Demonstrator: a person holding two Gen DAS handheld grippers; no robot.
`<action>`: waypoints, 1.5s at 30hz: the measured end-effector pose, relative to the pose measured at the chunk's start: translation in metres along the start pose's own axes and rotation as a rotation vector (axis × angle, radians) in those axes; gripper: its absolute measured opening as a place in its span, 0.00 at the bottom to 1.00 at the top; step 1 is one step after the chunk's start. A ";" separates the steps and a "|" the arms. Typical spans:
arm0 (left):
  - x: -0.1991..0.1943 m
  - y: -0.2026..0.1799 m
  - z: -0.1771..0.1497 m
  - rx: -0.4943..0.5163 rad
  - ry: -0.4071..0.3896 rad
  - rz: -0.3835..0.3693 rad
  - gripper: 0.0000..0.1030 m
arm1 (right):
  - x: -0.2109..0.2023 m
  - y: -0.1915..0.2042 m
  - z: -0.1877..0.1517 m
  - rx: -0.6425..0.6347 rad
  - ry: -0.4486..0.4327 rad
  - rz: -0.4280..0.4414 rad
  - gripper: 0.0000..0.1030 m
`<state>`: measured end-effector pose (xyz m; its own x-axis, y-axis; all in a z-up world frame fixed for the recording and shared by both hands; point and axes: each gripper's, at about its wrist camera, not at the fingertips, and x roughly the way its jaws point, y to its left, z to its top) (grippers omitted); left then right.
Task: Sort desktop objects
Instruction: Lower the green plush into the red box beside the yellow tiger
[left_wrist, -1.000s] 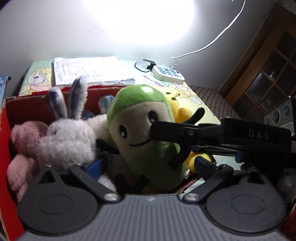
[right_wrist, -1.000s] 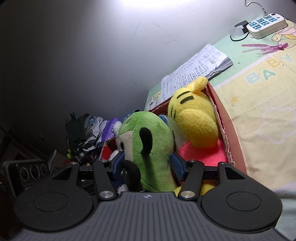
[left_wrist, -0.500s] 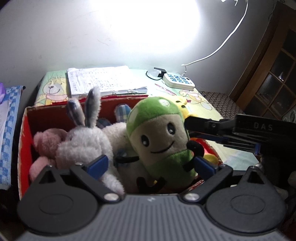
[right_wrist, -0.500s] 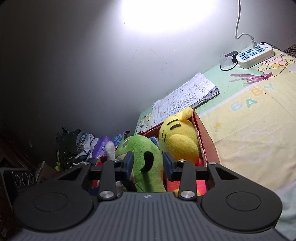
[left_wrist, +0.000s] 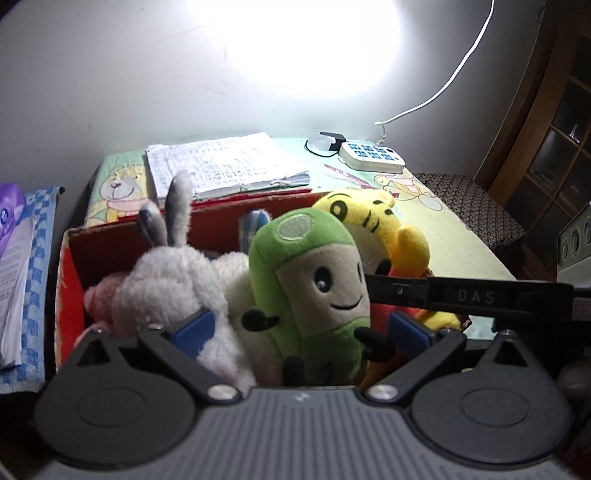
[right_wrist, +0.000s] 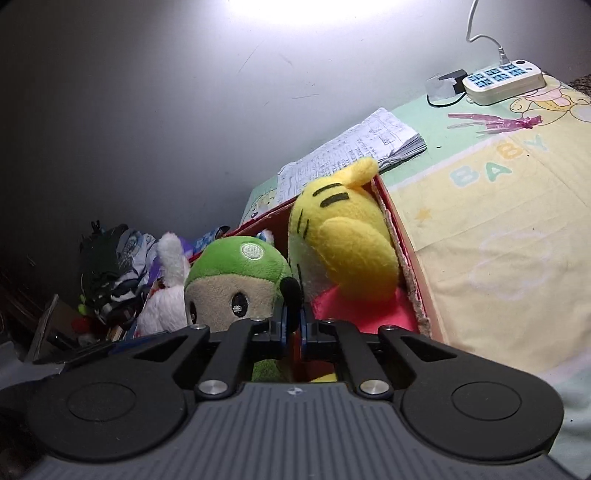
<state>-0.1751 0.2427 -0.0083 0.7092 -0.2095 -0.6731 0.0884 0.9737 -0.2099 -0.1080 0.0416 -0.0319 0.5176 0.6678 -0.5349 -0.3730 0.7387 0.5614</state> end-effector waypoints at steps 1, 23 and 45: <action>0.001 -0.001 0.001 0.001 0.002 0.002 0.99 | -0.002 -0.002 0.001 0.011 -0.006 0.006 0.12; 0.049 -0.013 0.012 -0.065 0.197 0.028 1.00 | -0.002 0.001 0.009 0.035 -0.021 0.082 0.32; 0.072 -0.031 0.011 0.021 0.246 0.159 1.00 | 0.000 0.000 0.008 0.037 -0.017 0.084 0.39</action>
<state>-0.1191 0.1984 -0.0420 0.5245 -0.0675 -0.8488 0.0061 0.9971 -0.0755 -0.1023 0.0412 -0.0268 0.4987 0.7256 -0.4742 -0.3870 0.6759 0.6272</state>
